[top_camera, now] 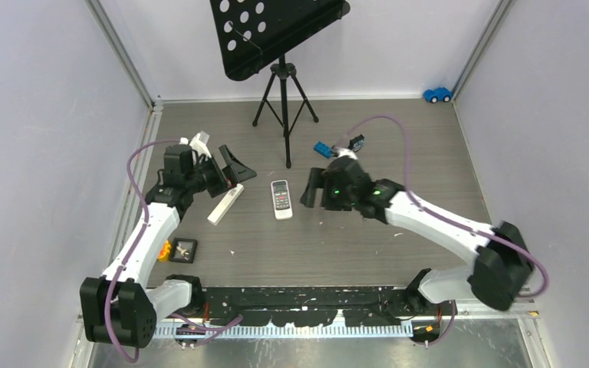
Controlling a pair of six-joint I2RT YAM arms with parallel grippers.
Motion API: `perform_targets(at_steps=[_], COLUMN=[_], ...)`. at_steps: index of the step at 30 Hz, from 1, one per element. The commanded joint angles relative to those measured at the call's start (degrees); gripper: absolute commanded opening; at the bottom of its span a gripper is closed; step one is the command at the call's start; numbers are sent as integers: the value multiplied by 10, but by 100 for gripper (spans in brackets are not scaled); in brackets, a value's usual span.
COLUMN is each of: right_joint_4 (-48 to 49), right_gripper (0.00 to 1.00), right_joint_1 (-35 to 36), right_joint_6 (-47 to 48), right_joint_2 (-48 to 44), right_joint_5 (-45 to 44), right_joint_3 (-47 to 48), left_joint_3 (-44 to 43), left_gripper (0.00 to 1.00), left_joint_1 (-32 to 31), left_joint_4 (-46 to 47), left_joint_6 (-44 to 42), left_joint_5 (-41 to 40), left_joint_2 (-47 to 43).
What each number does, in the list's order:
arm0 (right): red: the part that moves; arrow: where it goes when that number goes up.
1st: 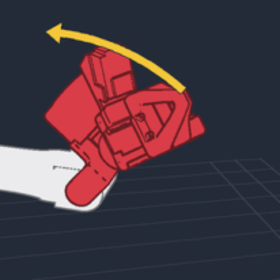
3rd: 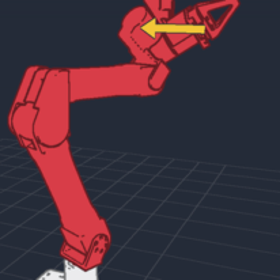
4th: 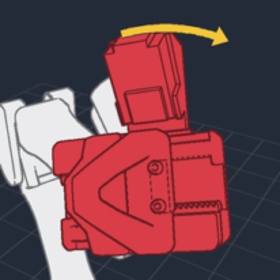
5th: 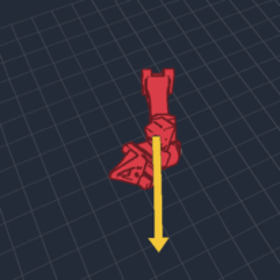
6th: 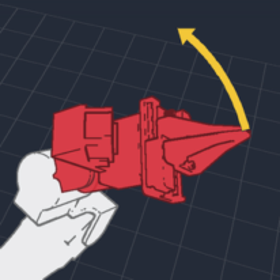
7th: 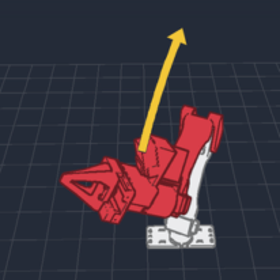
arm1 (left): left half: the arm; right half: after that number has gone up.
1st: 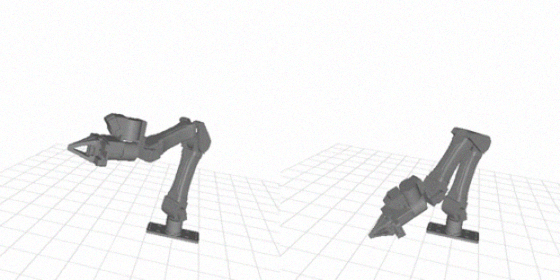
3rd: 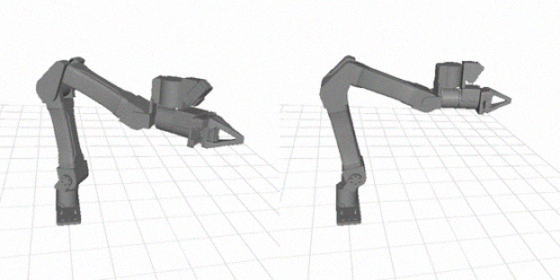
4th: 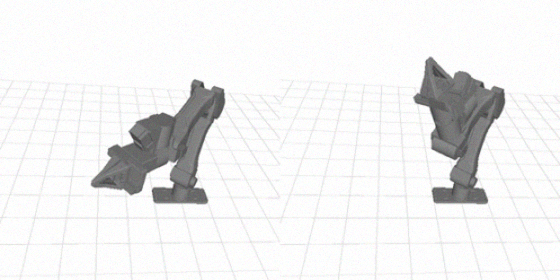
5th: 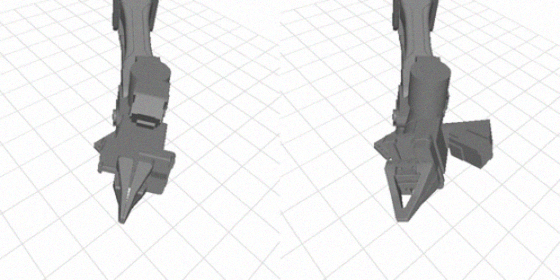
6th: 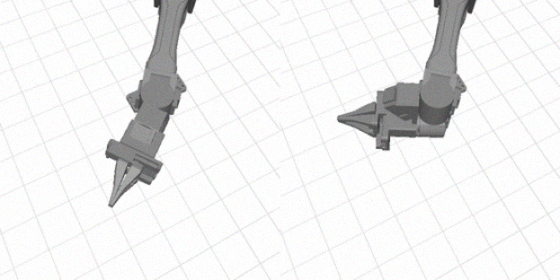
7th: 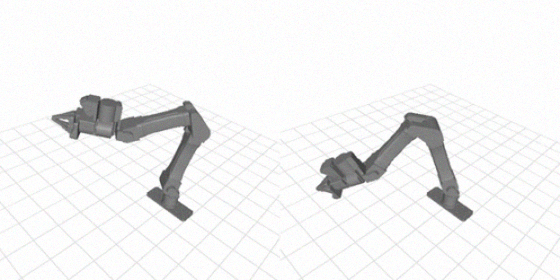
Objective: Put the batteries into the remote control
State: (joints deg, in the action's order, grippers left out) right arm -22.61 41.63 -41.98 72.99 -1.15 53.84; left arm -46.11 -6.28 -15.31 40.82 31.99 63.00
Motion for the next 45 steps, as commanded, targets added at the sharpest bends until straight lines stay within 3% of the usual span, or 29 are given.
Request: perform_targets(at_steps=[1,7,17,23,31,36,38,41,45], right_joint_4=[55,1,-54,-76,-100,-116,-118,-98,0], right_gripper=[89,88,92,84,70,67,58,44,42], right_joint_1=[90,151,155,155,155,155,155,152,121], right_joint_6=[-21,14,34,29,32,42,40,41,23], right_joint_2=[112,273,407,440,465,480,477,449,348], right_joint_5=[-153,-238,-253,-237,-248,-249,-254,-247,-135], right_joint_3=[72,209,303,326,340,352,349,327,239], left_joint_3=[-7,-5,13,15,16,20,21,24,32], left_gripper=[96,96,97,98,97,97,97,97,97], left_joint_1=[-1,0,-1,0,-1,-1,-1,-1,-1], left_joint_4=[-54,-72,-88,-93,-88,-83,-80,-72,-42], left_joint_6=[-47,-48,-43,-37,-44,-43,-43,-39,-26], left_joint_5=[-101,-202,-204,-201,-199,-193,-188,-171,-118], left_joint_2=[-29,-56,-78,-85,-84,-83,-84,-81,-68])
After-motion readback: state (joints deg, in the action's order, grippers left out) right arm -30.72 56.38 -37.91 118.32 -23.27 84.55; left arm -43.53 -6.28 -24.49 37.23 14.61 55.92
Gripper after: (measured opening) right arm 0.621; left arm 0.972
